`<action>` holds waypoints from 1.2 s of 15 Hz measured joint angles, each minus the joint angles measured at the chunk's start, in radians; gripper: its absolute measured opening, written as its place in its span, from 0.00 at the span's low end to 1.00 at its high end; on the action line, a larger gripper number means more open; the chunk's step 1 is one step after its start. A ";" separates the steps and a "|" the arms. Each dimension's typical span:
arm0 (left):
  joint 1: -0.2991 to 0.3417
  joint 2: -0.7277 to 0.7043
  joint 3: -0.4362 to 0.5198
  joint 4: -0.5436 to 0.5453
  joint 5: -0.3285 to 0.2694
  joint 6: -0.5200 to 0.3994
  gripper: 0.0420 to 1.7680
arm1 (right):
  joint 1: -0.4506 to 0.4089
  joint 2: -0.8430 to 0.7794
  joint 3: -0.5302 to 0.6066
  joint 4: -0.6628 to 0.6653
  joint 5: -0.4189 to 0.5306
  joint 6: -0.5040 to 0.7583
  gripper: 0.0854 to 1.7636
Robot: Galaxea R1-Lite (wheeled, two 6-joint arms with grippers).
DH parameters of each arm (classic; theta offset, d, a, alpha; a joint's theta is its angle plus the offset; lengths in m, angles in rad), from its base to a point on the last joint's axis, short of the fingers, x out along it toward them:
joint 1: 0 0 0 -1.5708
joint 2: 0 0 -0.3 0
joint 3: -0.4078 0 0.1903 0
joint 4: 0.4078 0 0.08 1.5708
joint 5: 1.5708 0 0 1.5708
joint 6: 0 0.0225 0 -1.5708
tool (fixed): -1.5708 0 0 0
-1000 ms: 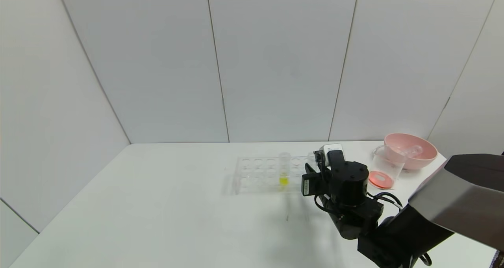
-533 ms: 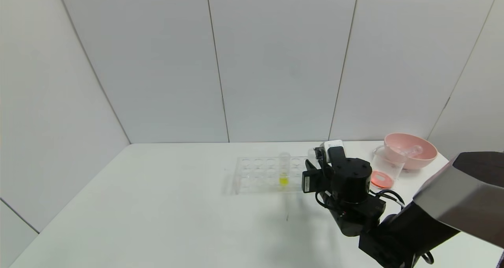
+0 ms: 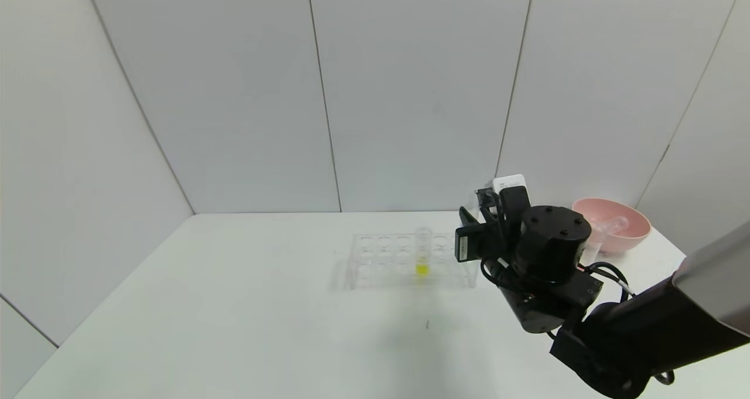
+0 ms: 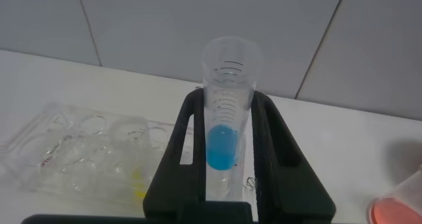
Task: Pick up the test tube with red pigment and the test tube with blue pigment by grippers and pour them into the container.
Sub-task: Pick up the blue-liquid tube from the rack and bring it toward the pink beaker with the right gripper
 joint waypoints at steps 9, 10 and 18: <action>0.000 0.000 0.000 0.000 0.000 0.000 1.00 | 0.004 -0.022 0.008 -0.002 0.001 -0.001 0.23; 0.000 0.000 0.000 0.000 0.000 0.000 1.00 | 0.003 -0.029 0.010 0.000 0.004 -0.001 0.23; 0.000 0.000 0.000 0.000 0.000 0.000 1.00 | -0.084 -0.241 0.179 0.143 0.243 0.017 0.23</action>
